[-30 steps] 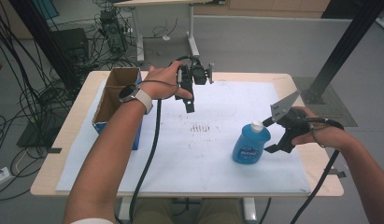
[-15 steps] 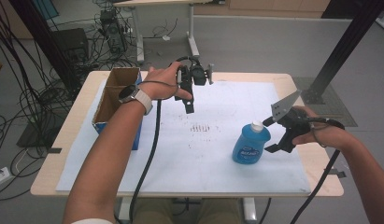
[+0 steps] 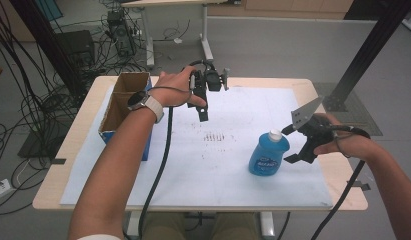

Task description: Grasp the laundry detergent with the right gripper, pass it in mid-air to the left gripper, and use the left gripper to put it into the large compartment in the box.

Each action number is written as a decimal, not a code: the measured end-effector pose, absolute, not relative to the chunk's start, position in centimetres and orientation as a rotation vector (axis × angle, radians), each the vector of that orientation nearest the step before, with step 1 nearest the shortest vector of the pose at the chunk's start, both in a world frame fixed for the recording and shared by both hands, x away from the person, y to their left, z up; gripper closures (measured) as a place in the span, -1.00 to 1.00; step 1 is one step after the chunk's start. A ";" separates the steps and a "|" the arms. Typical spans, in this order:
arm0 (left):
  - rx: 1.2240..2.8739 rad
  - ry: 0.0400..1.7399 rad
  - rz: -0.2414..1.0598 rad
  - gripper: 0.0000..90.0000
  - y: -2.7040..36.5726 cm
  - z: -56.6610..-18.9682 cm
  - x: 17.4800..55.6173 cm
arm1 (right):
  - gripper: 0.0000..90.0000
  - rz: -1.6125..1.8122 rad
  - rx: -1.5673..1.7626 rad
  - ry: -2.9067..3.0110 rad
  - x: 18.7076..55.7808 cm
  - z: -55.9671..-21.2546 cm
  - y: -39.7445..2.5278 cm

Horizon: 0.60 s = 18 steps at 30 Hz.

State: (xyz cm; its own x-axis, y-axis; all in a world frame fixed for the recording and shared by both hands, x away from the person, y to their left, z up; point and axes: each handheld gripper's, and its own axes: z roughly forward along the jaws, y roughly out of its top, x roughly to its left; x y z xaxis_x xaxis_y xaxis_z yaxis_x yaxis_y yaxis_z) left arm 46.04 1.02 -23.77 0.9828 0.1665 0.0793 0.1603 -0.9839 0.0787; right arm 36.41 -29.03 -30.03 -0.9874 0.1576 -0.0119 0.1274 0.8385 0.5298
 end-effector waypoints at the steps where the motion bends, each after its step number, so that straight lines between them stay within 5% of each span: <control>1: 3.058 0.253 0.130 -0.75 1.0 -23.7 46.0 | -0.86 0.845 0.228 2.960 36.4 -30.0 -29.0; 18: 3.053 0.260 0.135 -0.75 1.3 -23.7 46.1 | -0.86 0.850 0.230 2.958 36.5 -30.1 -29.0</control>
